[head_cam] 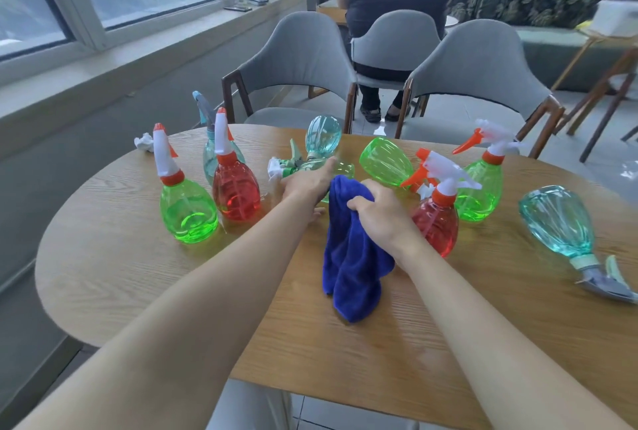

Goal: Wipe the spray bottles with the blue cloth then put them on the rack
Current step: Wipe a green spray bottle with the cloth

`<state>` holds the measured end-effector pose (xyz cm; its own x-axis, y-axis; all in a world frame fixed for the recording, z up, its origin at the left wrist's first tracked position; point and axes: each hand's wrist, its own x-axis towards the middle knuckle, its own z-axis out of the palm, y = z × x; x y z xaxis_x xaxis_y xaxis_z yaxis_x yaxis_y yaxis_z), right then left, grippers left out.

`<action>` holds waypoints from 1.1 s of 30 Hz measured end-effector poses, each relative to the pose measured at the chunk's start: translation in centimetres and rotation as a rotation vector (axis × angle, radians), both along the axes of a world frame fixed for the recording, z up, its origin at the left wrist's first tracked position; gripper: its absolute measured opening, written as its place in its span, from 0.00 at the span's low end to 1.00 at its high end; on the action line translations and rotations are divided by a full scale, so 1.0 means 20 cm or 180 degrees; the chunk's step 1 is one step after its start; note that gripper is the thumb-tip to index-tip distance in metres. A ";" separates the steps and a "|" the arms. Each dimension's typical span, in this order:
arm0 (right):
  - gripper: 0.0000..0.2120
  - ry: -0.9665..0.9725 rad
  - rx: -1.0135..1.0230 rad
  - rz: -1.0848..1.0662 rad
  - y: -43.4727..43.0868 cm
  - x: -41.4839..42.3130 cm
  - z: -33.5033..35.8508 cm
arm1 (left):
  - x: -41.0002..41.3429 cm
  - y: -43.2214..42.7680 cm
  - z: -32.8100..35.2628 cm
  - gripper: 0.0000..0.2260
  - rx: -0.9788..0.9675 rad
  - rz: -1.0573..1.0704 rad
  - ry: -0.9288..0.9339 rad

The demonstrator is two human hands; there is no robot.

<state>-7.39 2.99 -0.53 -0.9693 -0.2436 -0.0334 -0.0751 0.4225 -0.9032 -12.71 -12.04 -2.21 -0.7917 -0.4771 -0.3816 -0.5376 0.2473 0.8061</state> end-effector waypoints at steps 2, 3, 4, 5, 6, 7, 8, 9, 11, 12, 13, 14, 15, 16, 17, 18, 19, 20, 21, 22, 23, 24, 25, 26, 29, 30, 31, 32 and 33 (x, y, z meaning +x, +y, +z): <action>0.04 0.0119 0.0032 -0.0153 0.02 -0.01 -0.01 | -0.01 0.02 0.00 0.43 0.0194 0.0069 0.0067; 0.09 0.0125 0.0099 -0.0235 0.02 -0.02 -0.01 | -0.02 0.02 -0.01 0.42 0.0228 0.0135 0.0104; 0.12 0.0101 0.0154 -0.0279 0.02 -0.03 -0.01 | -0.03 0.02 -0.03 0.41 0.0300 0.0184 0.0119; 0.13 0.0119 0.0230 -0.0301 0.02 -0.03 -0.01 | -0.04 0.01 -0.04 0.40 0.0414 0.0226 0.0132; 0.11 0.0130 0.0216 -0.0278 0.03 -0.04 0.00 | -0.03 0.01 -0.04 0.40 0.0541 0.0249 0.0140; 0.08 0.0107 0.0207 -0.0259 0.03 -0.04 0.00 | -0.01 0.02 -0.04 0.40 0.0673 0.0277 0.0138; 0.06 0.0065 0.0173 -0.0244 0.02 -0.04 0.00 | 0.00 0.03 -0.04 0.40 0.0809 0.0313 0.0146; 0.07 0.0011 0.0162 -0.0203 0.03 -0.03 0.02 | 0.01 0.04 -0.04 0.41 0.0873 0.0306 0.0155; 0.22 -0.0202 -0.0012 -0.0179 0.02 -0.02 0.03 | 0.04 0.05 -0.05 0.46 0.0877 0.0250 0.0148; 0.25 -0.0293 -0.0152 -0.0181 0.02 -0.01 0.03 | 0.05 0.06 -0.07 0.50 0.0833 0.0231 0.0167; 0.19 -0.0259 -0.0180 -0.0190 0.02 -0.01 0.03 | 0.05 0.06 -0.09 0.52 0.0750 0.0189 0.0231; 0.08 -0.0213 -0.0173 -0.0212 0.02 -0.01 0.02 | 0.06 0.06 -0.11 0.51 0.0643 0.0119 0.0281; 0.02 -0.0153 -0.0130 -0.0248 0.02 0.00 0.02 | 0.08 0.05 -0.12 0.49 0.0519 0.0038 0.0344; 0.08 -0.0117 -0.0124 -0.0235 0.02 0.00 0.01 | 0.09 0.04 -0.13 0.47 0.0419 -0.0034 0.0399; 0.09 -0.0118 -0.0113 -0.0247 0.03 0.02 0.02 | 0.11 0.03 -0.14 0.44 0.0288 -0.0153 0.0459; 0.09 -0.0052 -0.0135 -0.0273 0.03 0.03 0.02 | 0.13 0.01 -0.14 0.43 0.0170 -0.0341 0.0514; 0.08 -0.0042 -0.0132 -0.0279 0.04 0.05 0.03 | 0.14 0.00 -0.16 0.45 0.0012 -0.0513 0.0579; 0.07 -0.0006 -0.0149 -0.0294 0.05 0.06 0.04 | 0.13 -0.02 -0.19 0.52 -0.0161 -0.0633 0.0624; 0.07 0.0028 -0.0146 -0.0332 0.06 0.08 0.06 | 0.14 -0.04 -0.21 0.56 -0.0344 -0.0705 0.0636; 0.07 0.0041 -0.0147 -0.0372 0.07 0.09 0.06 | 0.10 -0.07 -0.28 0.57 -0.0519 -0.0792 0.0624; 0.07 0.0042 -0.0158 -0.0390 0.09 0.10 0.06 | 0.09 -0.09 -0.31 0.55 -0.0678 -0.0912 0.0662; 0.07 0.0033 -0.0174 -0.0405 0.09 0.12 0.06 | 0.15 -0.08 -0.26 0.52 -0.0914 -0.1060 0.0687; 0.06 0.0016 -0.0170 -0.0396 0.11 0.15 0.05 | 0.26 -0.04 -0.15 0.49 -0.1124 -0.1207 0.0762; 0.07 -0.0019 -0.0153 -0.0373 0.12 0.16 0.04 | 0.33 -0.03 -0.11 0.47 -0.1379 -0.1326 0.0847; 0.08 -0.0094 -0.0088 -0.0321 0.14 0.22 0.00 | 0.51 0.01 -0.03 0.39 -0.2183 -0.1573 0.1023; 0.08 -0.0123 -0.0068 -0.0325 0.15 0.23 -0.01 | 0.56 0.01 -0.02 0.37 -0.2313 -0.1578 0.1075; 0.08 -0.0160 -0.0099 -0.0325 0.16 0.25 -0.03 | 0.59 0.02 -0.02 0.36 -0.2375 -0.1580 0.1118; 0.07 -0.0207 -0.0153 -0.0339 0.17 0.27 -0.05 | 0.61 0.03 -0.03 0.36 -0.2348 -0.1555 0.1134; 0.06 -0.0245 -0.0226 -0.0356 0.18 0.28 -0.06 | 0.62 0.03 -0.03 0.36 -0.2283 -0.1525 0.1198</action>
<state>-1.87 6.67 -1.73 -0.9857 -0.1388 -0.0952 0.0395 0.3593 -0.9324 -0.38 -11.42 -2.91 -0.9760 -0.0905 0.1979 0.0149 0.8795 0.4756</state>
